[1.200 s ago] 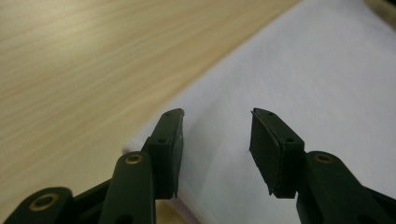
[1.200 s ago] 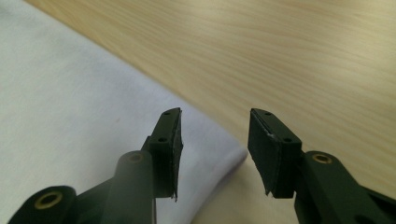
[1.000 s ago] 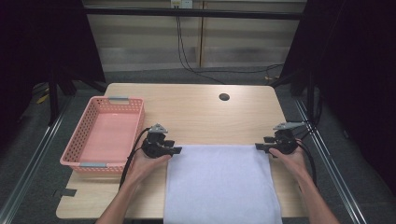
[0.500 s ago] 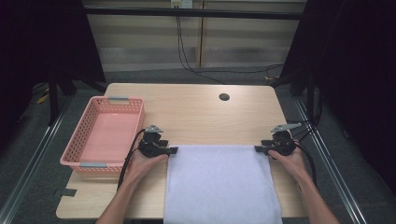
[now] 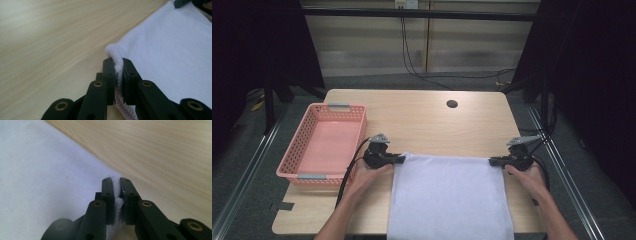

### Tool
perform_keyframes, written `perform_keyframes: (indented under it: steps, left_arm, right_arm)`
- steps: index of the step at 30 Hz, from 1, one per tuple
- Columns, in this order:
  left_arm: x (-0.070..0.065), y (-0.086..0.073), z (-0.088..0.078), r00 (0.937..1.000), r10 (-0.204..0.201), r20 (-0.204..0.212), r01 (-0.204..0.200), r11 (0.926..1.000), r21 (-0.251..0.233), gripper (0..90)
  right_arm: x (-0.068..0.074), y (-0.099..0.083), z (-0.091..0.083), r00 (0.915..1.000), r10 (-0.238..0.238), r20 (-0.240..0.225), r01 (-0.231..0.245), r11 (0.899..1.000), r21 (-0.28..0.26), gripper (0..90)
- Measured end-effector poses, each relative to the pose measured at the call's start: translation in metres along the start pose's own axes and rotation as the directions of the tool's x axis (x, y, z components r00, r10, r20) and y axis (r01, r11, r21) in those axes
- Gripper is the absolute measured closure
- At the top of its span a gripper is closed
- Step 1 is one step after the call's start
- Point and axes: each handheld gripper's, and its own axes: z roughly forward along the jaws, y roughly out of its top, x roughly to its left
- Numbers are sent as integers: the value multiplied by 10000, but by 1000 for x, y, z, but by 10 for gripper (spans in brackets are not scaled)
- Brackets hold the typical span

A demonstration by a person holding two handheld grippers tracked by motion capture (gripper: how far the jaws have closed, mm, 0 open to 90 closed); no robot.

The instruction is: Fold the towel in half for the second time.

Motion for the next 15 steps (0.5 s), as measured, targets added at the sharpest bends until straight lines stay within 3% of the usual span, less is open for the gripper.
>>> perform_keyframes:
  steps: [1,2,3,6,11,15]
  left_arm:
    - [0,0,0,10000,0,0,0,10000,0,834]
    - [-1,9,-8,9997,-137,210,150,9981,-597,836]
    - [-1,9,-8,9997,-137,210,150,9981,-597,836]
    - [2,22,-16,9997,-261,3,260,9924,-1202,837]
    - [5,49,-26,9991,13,-432,-81,9875,-1577,838]
    - [12,68,-35,9980,-80,-631,-48,9798,-2001,838]
  right_arm:
    - [0,0,0,10000,0,0,0,10000,0,831]
    - [0,5,-9,10000,47,-34,-49,9990,-450,836]
    - [0,5,-9,10000,47,-34,-49,9990,-450,836]
    - [0,17,-25,9999,119,-6,-119,9908,-1349,841]
    - [-4,45,-41,9999,0,151,33,9770,-2134,840]
    - [-13,65,-45,9996,122,235,-57,9654,-2609,840]
